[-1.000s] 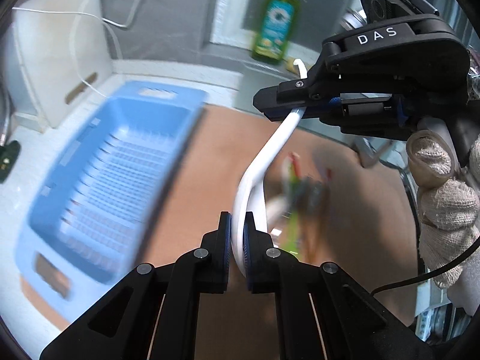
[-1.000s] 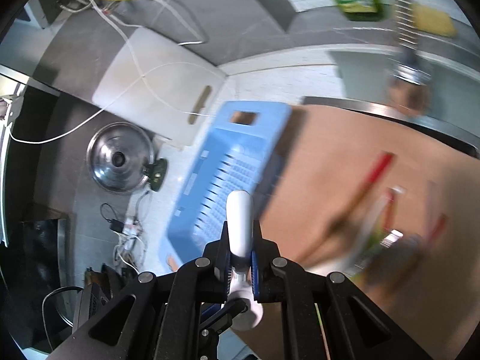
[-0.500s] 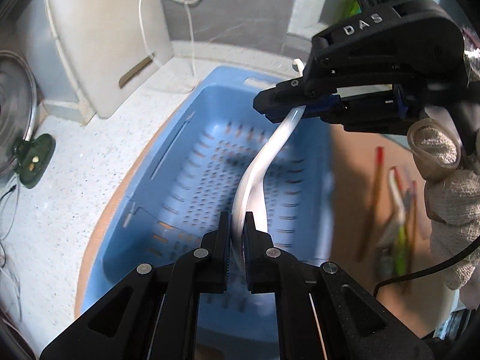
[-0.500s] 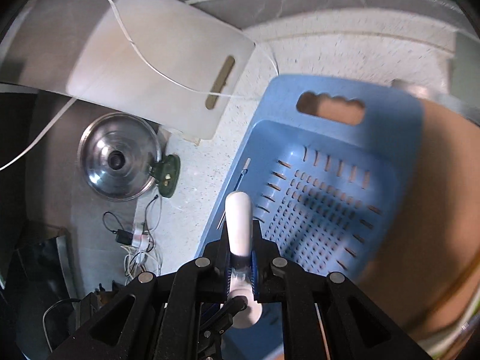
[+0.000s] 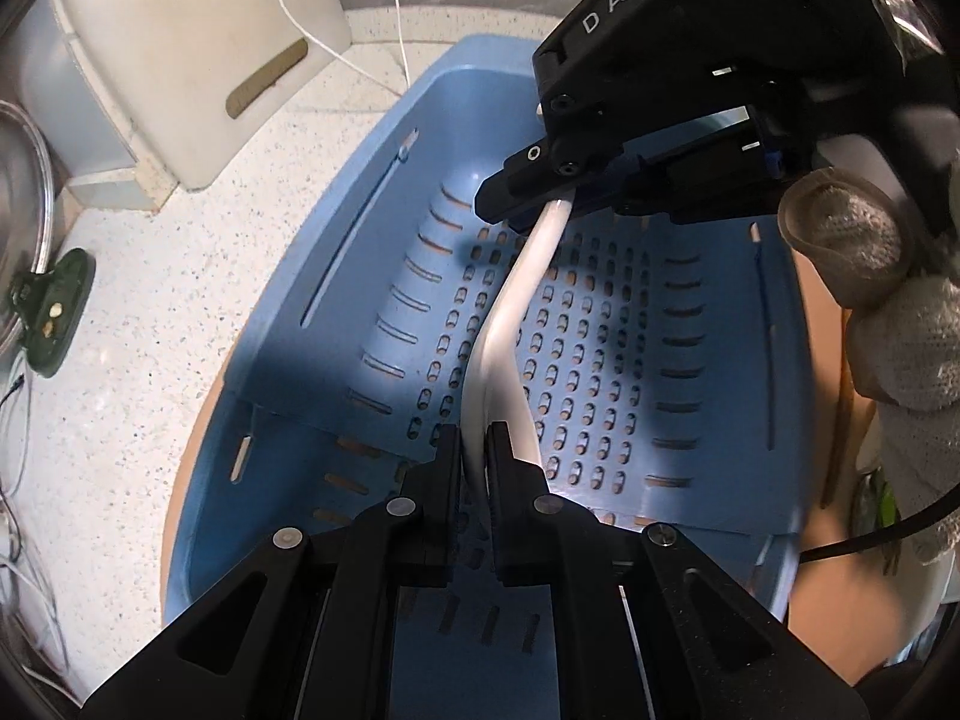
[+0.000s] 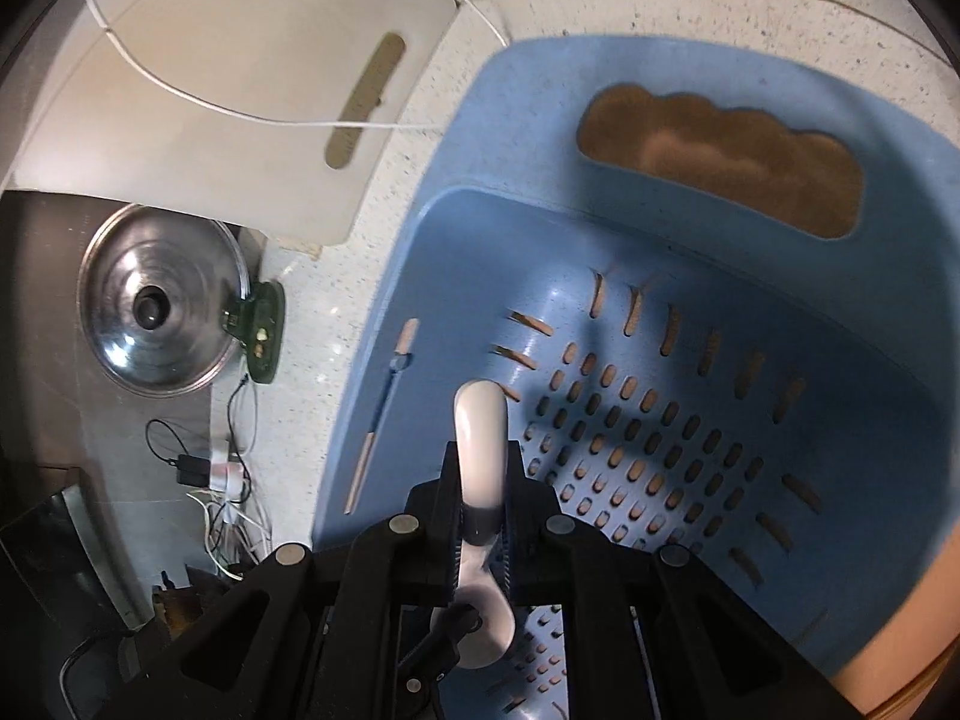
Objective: Organize utensils
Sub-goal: 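Carry the white spoon with the left tool and release it into the blue basket, then grasp the clear plastic spoon with the right tool while the left tool grasps a red-tipped chopstick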
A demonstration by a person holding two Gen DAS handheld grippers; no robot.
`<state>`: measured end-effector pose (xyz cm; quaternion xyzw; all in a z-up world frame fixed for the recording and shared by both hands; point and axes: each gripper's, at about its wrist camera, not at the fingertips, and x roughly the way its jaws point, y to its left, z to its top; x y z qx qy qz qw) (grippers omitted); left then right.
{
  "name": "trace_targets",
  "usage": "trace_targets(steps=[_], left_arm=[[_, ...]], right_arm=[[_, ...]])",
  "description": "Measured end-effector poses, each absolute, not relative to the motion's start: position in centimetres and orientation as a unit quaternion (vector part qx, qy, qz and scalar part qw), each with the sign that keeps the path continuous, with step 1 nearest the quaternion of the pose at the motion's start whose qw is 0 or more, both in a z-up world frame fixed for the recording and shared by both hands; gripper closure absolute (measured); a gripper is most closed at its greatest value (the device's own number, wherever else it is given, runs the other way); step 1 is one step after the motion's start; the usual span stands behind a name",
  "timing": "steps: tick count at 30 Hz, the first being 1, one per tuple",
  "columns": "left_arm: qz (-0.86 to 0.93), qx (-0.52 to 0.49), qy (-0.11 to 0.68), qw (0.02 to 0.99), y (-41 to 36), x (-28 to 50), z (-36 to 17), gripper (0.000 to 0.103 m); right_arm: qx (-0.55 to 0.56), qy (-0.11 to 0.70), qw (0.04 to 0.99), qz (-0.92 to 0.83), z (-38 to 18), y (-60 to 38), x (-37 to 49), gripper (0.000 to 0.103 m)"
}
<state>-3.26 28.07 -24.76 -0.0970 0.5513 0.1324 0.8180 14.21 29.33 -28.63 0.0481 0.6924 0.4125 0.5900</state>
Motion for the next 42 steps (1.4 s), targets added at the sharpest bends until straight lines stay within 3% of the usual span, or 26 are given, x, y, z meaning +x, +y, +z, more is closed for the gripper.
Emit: trace_targets(steps=[6,8,10,11,20,21,28,30,42], left_arm=[[0.136,-0.088,0.556,0.815,28.3,-2.8,-25.1,0.096],[0.136,-0.09,0.558,0.814,28.5,-2.6,-25.1,0.095],[0.139,-0.092,0.558,0.813,28.5,-2.6,-24.9,0.095],[0.141,-0.093,0.555,0.815,28.6,-2.7,-24.7,0.095],[0.153,-0.097,0.516,0.837,28.0,-4.8,-20.7,0.093],[0.153,-0.098,0.511,0.841,27.7,-5.0,-20.3,0.089],[0.134,-0.109,0.471,0.865,24.3,-6.4,-17.7,0.088],[0.123,-0.112,0.462,0.871,22.8,-6.6,-16.9,0.083],[0.009,-0.113,0.467,0.877,11.1,-6.2,-18.0,0.083]], right_arm=[[0.025,0.695,0.593,0.406,-29.5,29.9,14.1,0.09],[0.017,0.69,0.599,0.407,-29.2,30.0,14.0,0.07],[0.011,0.679,0.61,0.409,-28.6,29.9,13.8,0.057],[0.009,0.675,0.615,0.408,-28.2,29.7,13.8,0.056],[-0.003,0.615,0.651,0.444,-22.6,24.7,13.0,0.056],[-0.01,0.602,0.66,0.45,-21.6,23.4,12.7,0.056],[-0.007,0.553,0.694,0.46,-17.4,13.3,12.1,0.053],[-0.001,0.544,0.707,0.451,-16.8,9.6,12.4,0.049],[0.067,0.567,0.727,0.382,-18.4,-5.3,13.8,0.048]])
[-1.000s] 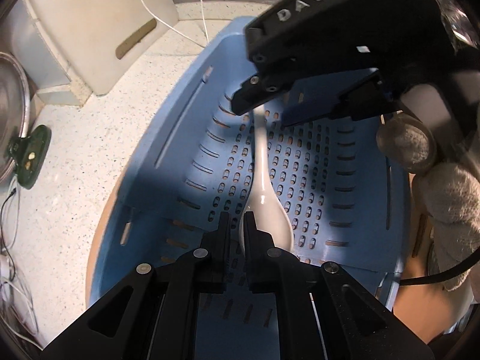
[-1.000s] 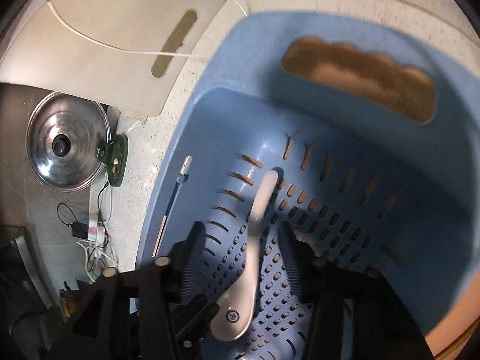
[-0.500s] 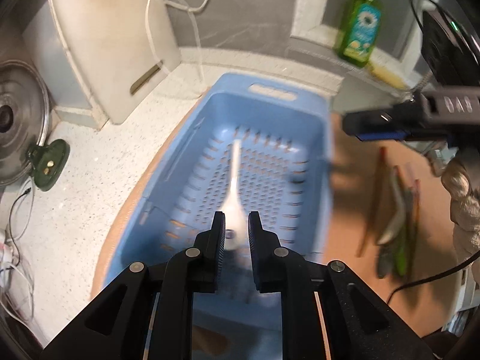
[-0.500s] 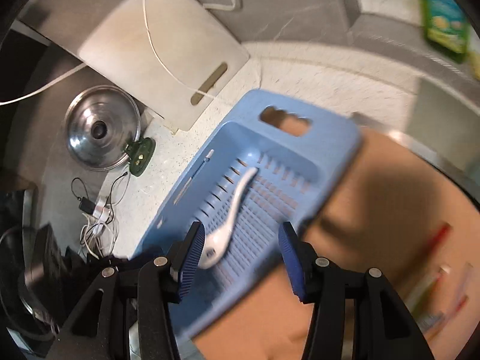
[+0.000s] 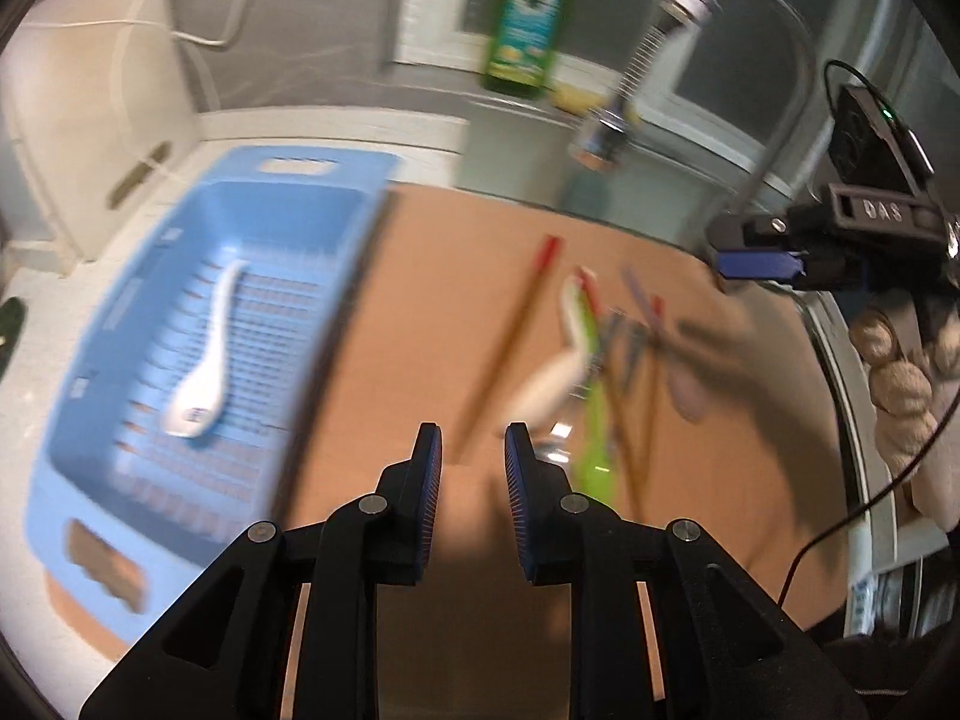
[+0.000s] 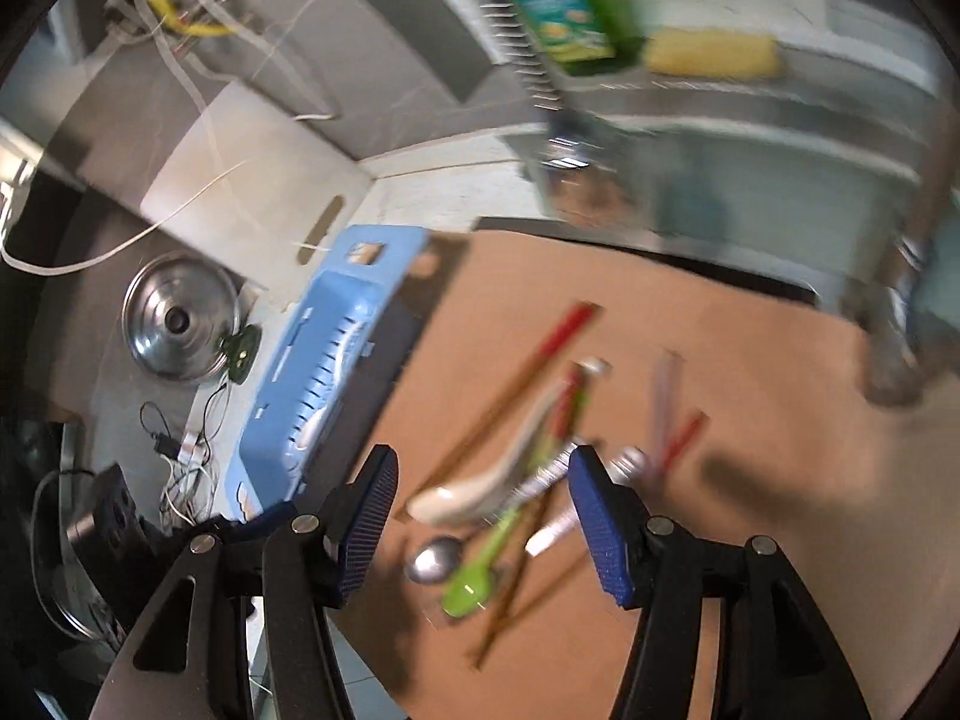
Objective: Organize utensils
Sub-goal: 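Grasp the clear plastic spoon with the right tool while the left tool grasps a red-tipped chopstick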
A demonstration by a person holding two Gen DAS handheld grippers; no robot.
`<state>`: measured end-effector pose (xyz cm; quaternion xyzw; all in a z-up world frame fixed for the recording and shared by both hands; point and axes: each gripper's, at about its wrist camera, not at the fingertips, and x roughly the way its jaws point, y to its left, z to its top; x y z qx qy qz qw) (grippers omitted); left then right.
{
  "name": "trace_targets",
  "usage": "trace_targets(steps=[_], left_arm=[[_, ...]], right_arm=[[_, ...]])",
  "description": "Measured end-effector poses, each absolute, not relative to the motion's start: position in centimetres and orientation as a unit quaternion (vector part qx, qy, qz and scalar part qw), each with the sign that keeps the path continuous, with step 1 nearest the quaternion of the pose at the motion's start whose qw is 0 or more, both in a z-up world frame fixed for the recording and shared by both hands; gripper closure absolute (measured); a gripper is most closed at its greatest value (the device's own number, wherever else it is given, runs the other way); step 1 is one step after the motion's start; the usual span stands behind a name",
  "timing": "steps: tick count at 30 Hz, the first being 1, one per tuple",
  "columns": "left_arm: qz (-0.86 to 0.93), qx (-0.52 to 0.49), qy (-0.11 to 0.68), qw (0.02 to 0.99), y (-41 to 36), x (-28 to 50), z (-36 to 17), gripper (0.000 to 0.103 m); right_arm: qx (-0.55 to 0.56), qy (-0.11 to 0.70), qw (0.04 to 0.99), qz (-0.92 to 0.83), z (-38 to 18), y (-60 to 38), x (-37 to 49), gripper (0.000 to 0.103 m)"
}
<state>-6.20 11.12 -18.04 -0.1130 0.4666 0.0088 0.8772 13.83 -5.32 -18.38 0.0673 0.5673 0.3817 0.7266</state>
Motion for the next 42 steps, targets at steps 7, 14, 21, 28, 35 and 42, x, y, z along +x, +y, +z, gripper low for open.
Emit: trace_targets(steps=[7,14,21,28,35,42], left_arm=[[-0.052,-0.1,0.487,0.866,5.2,-5.3,-19.7,0.083],[-0.097,-0.08,0.507,0.853,1.2,-3.2,-21.1,0.083],[-0.105,-0.038,0.522,0.845,-1.0,-0.6,-22.3,0.089],[-0.111,-0.028,0.542,0.833,-1.2,0.3,-23.4,0.092],[-0.104,-0.018,0.552,0.827,-1.5,0.4,-24.2,0.092],[-0.104,-0.022,0.561,0.821,-1.6,1.0,-25.0,0.095]], right_arm=[[0.089,0.595,0.718,0.349,-21.4,-8.8,14.5,0.058],[0.084,0.627,0.7,0.33,-25.0,-8.8,15.4,0.071],[0.032,0.636,0.705,0.312,-26.6,-7.1,15.5,0.078],[0.001,0.641,0.706,0.301,-27.5,-5.9,15.4,0.081],[0.01,0.652,0.703,0.283,-27.8,-7.5,15.1,0.096],[0.023,0.67,0.692,0.269,-28.0,-10.5,13.8,0.097]])
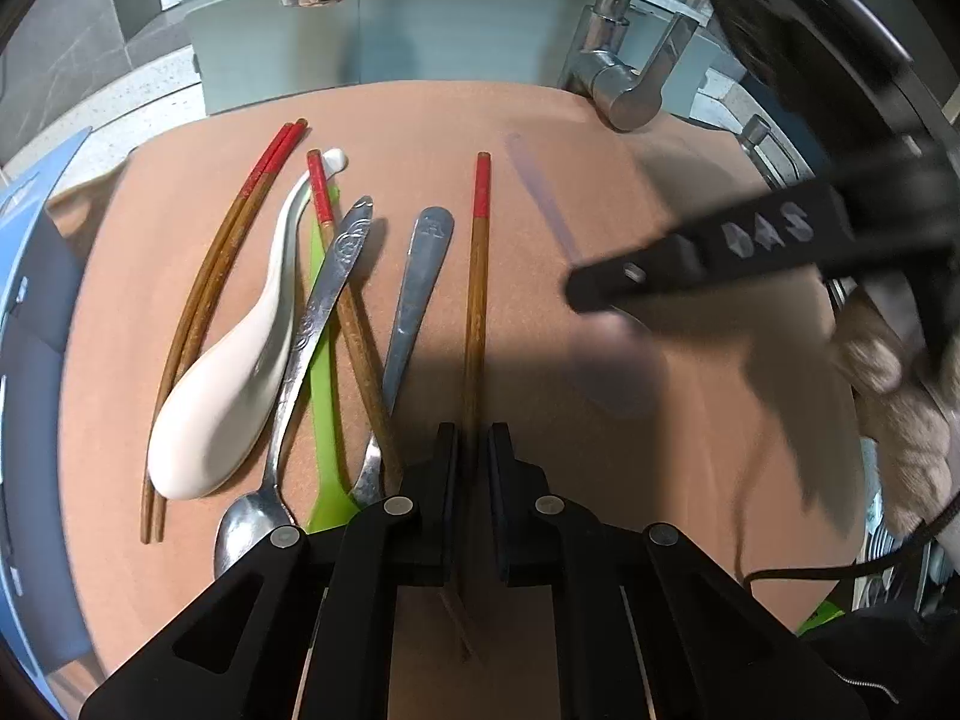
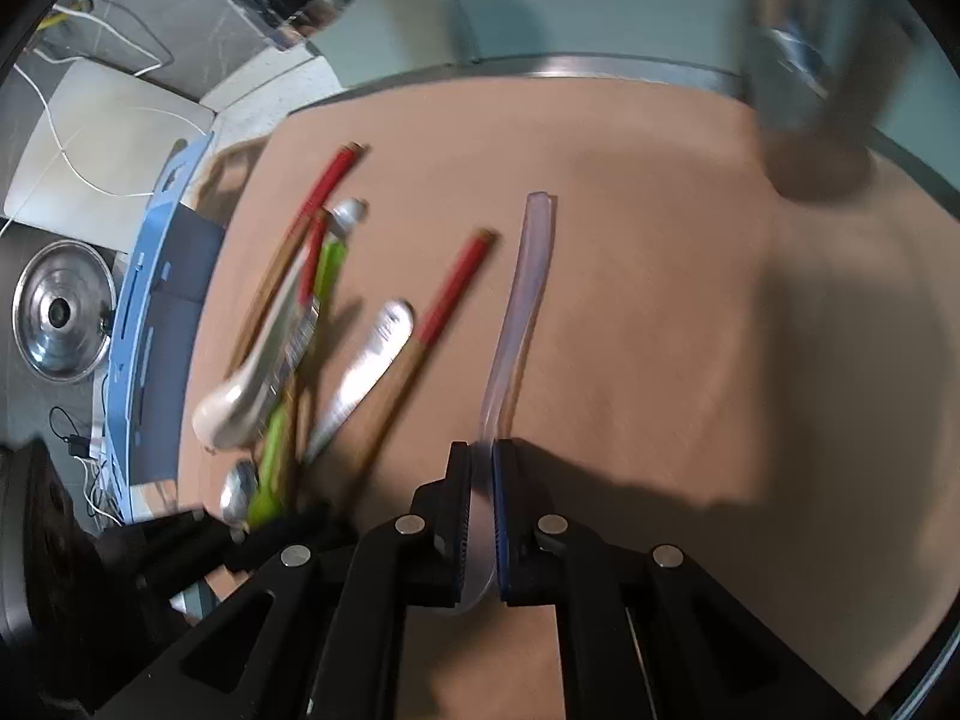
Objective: Organize utensils
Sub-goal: 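Grasp the clear plastic spoon with the right tool while the left tool grasps a red-tipped chopstick, then carry the chopstick and clear spoon into the blue basket with both tools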
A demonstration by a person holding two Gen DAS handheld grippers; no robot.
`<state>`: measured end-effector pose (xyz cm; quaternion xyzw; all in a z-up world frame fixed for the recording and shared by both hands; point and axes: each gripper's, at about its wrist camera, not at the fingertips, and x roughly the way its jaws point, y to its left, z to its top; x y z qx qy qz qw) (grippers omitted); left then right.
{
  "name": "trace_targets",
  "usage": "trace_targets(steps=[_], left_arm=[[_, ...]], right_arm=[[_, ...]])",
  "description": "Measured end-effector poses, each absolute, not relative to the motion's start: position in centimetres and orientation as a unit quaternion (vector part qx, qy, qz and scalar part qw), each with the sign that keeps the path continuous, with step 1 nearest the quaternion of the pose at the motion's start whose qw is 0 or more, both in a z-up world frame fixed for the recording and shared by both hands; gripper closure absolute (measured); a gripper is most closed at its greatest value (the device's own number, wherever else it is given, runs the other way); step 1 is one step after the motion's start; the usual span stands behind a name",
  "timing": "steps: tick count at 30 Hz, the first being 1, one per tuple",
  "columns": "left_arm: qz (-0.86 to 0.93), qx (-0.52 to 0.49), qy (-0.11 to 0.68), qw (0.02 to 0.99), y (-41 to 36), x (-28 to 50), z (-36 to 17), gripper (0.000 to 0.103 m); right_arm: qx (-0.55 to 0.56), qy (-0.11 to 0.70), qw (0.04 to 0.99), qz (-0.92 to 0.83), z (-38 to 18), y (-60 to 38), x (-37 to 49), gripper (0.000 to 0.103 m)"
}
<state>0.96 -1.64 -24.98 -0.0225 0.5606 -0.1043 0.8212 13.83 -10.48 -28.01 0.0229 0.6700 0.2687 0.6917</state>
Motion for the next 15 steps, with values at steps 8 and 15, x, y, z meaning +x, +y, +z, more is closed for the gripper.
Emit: trace_targets(steps=[8,15], left_arm=[[-0.103,0.008,0.559,0.823,-3.4,3.0,-25.1,0.095],[-0.107,-0.05,0.555,0.824,-2.7,3.8,-25.3,0.098]], right_arm=[[0.047,0.667,0.696,0.26,-27.9,-11.7,14.0,0.094],[0.074,0.66,0.702,0.258,-28.3,-13.2,14.0,0.098]])
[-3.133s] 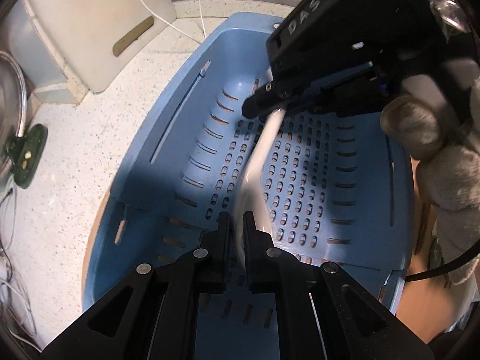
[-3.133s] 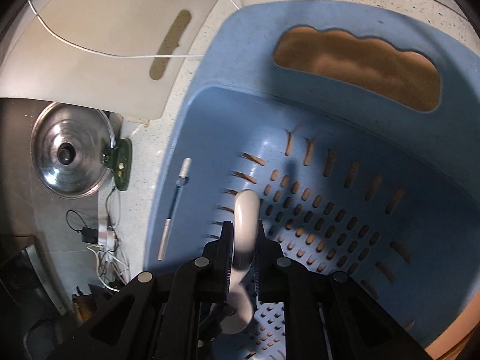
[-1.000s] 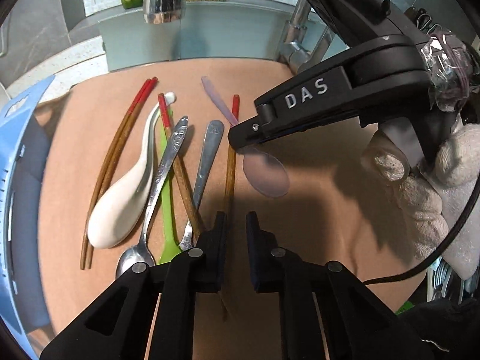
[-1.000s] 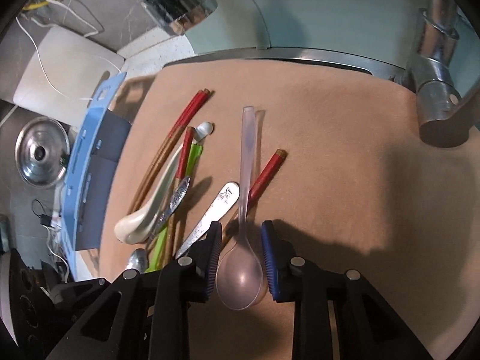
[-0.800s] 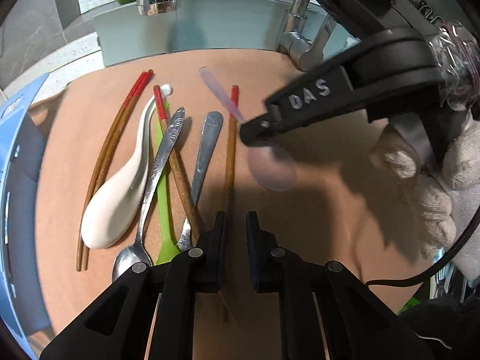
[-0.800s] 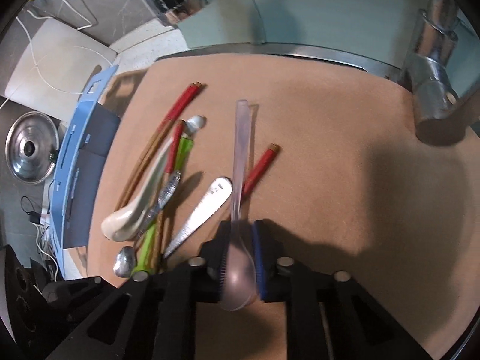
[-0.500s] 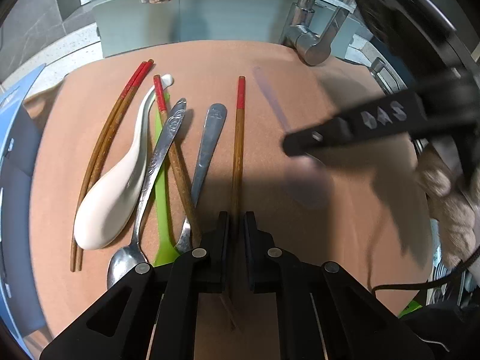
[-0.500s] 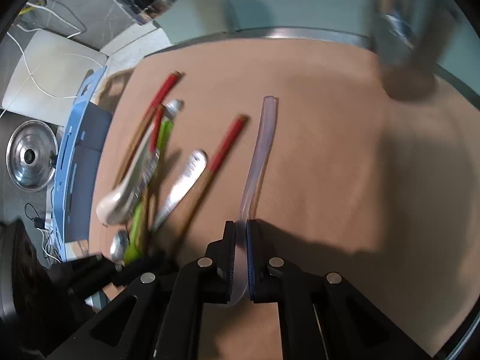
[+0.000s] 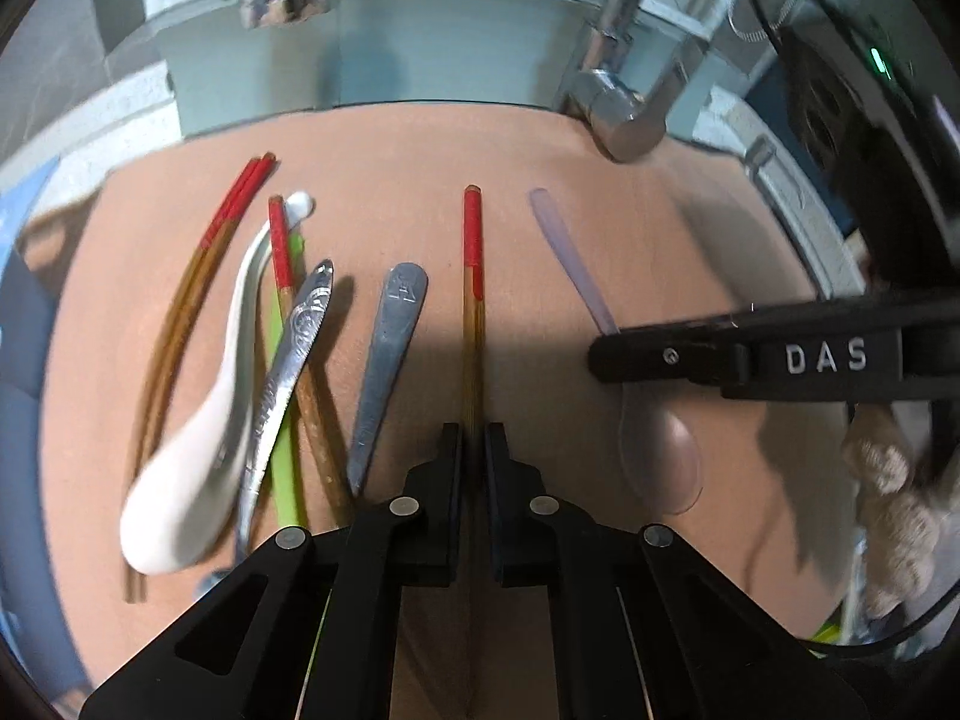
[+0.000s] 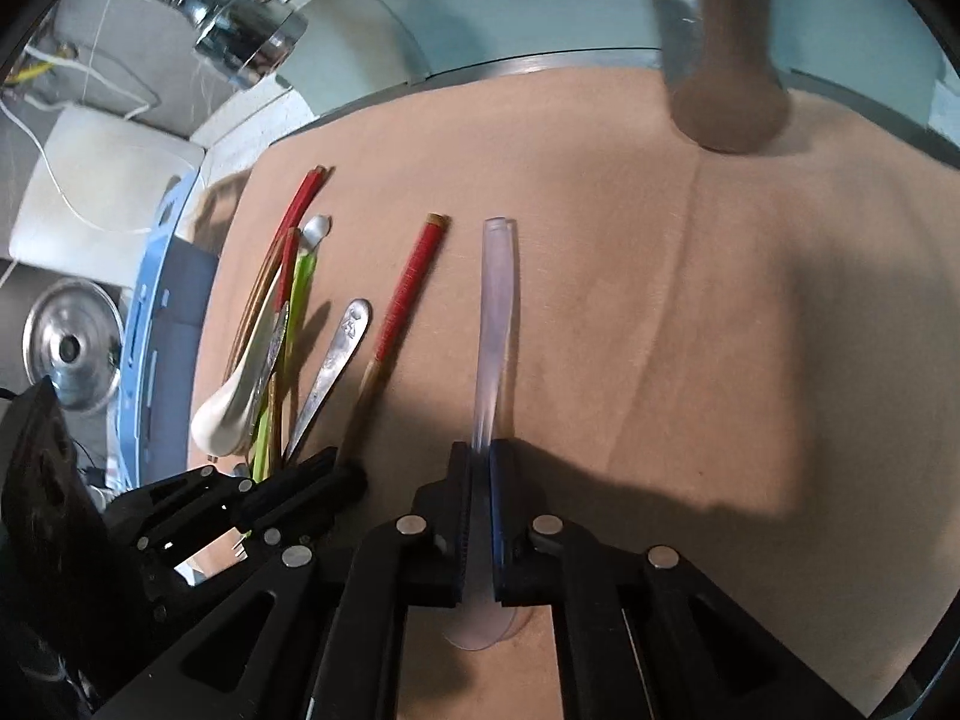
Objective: Organize utensils
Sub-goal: 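Carry the chopstick and clear spoon into the blue basket with both tools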
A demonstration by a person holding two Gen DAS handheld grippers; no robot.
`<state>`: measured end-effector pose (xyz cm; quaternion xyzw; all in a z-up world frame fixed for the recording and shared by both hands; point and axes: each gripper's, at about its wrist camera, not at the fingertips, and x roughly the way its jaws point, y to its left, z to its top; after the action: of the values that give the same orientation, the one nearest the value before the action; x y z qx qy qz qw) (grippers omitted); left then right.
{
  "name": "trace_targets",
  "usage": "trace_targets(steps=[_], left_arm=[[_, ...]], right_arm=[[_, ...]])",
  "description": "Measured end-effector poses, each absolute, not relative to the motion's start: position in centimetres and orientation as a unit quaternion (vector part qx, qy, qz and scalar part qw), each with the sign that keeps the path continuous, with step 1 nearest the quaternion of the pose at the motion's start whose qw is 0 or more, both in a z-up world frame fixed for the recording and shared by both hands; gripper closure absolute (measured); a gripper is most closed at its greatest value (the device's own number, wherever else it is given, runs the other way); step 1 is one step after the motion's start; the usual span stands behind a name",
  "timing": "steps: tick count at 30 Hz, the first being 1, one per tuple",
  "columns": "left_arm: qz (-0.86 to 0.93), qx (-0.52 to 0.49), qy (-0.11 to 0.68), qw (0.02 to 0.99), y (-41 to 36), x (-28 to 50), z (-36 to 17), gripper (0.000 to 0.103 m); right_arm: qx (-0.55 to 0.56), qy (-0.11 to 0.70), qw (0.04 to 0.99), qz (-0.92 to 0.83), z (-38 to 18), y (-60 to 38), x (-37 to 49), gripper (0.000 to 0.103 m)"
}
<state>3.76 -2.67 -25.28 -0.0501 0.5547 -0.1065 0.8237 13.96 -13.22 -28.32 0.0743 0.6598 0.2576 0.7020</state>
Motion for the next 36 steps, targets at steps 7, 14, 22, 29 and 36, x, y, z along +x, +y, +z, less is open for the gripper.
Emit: trace_targets(steps=[7,14,22,29,36], left_arm=[[-0.123,-0.075,0.54,0.829,-4.3,3.7,-24.6,0.098],[-0.133,-0.087,0.526,0.835,-4.8,3.8,-23.0,0.098],[-0.111,-0.093,0.488,0.861,-0.5,2.4,-19.0,0.098],[-0.052,-0.101,0.462,0.88,7.2,0.3,-16.2,0.098],[0.017,-0.109,0.465,0.878,16.0,-1.5,-16.5,0.098]], right_arm=[[0.113,0.65,0.711,0.244,-27.5,-16.4,13.1,0.098],[0.148,0.635,0.717,0.244,-25.8,-18.0,12.7,0.098],[0.153,0.604,0.726,0.292,-21.3,-13.9,12.9,0.098],[0.14,0.589,0.715,0.351,-18.2,-5.5,12.8,0.098],[0.116,0.588,0.693,0.401,-17.1,5.9,11.7,0.098]])
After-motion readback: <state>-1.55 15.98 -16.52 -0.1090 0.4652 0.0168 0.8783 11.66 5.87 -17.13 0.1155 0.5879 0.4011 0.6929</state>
